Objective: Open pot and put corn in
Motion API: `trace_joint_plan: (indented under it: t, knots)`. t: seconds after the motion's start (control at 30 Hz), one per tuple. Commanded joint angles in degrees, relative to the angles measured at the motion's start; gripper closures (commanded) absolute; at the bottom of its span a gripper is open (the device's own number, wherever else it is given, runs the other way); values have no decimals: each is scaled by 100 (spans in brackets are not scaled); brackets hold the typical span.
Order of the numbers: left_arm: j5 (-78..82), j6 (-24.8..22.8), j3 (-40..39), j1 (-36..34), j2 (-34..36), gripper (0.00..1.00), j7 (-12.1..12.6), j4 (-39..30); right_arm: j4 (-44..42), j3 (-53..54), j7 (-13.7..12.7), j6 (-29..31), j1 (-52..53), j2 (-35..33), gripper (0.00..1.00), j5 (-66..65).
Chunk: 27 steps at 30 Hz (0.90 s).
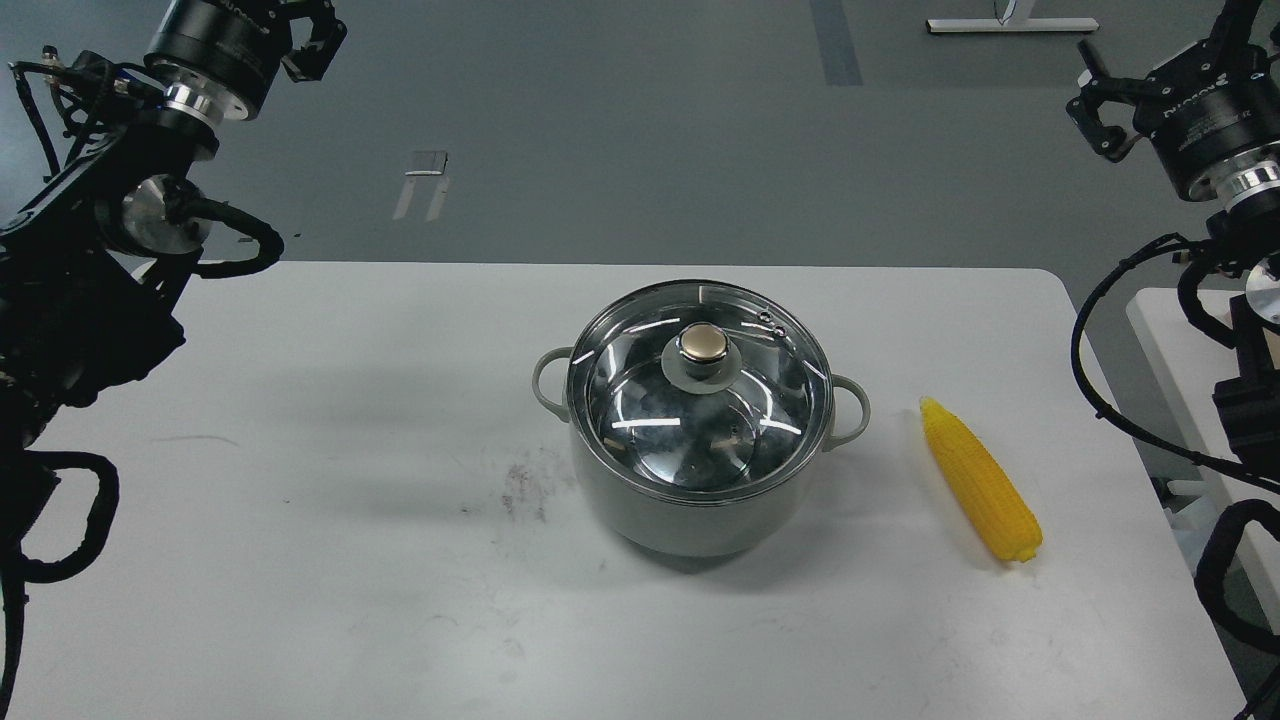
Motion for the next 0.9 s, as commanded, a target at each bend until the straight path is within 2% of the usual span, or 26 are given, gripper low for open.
trace_joint_plan:
  t: [0.0,0.33,0.5,0.73,0.87]
  knots:
    - [1,0,5,18,-7,2,-9,0,2,-5,0,0,0,1,0,2]
    - [-78,0,-91,9,11,2,62,26,2,-5,0,0,0,1,0,2]
    - [-105,0,-109,62,2,2,-9,0,2,4,0,0,9,1,0,2]
    - [1,0,14,97,-15,2,9,-167,11,30,9,0,-9,18,0,19]
    - [623,0,269,-122,-7,2,26,-254,2,22,79,0,-79,18,0,37]
